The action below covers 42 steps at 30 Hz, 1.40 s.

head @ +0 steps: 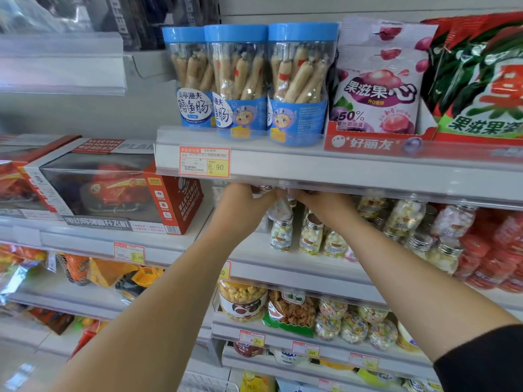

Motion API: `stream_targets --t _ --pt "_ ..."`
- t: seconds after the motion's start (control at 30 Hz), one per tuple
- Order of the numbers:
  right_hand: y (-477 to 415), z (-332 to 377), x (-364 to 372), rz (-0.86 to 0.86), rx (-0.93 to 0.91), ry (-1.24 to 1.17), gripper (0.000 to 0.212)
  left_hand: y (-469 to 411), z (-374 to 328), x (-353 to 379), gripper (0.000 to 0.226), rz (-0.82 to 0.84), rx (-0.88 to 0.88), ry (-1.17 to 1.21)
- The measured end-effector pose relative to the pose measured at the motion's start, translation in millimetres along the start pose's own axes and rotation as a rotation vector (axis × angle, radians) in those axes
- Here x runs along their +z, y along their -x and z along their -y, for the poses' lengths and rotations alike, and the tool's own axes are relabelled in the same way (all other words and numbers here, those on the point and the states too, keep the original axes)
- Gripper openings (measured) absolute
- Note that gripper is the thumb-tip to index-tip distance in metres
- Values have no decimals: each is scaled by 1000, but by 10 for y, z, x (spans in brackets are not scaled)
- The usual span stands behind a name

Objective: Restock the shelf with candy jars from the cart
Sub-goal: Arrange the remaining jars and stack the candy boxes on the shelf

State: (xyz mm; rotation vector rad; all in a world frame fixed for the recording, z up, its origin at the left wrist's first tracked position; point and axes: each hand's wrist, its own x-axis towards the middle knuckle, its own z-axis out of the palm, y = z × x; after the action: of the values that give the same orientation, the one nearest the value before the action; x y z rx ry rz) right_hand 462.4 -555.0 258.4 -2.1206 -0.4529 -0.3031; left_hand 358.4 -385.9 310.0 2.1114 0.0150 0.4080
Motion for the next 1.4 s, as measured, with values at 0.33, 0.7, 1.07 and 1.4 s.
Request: stream_targets --t 0.33,0.7,1.07,1.4 --pt "454 270 -203 -189 -72 4 13 107 157 -151 23 86 -68 136" --pt "720 413 -270 753 359 -673 38 268 162 -154 40 388 -233 873" --pt "981 465 54 125 73 -118 49 613 186 113 56 94 -319 393" --pt "837 457 -173 231 -4 -58 40 506 167 60 26 117 -141 317"
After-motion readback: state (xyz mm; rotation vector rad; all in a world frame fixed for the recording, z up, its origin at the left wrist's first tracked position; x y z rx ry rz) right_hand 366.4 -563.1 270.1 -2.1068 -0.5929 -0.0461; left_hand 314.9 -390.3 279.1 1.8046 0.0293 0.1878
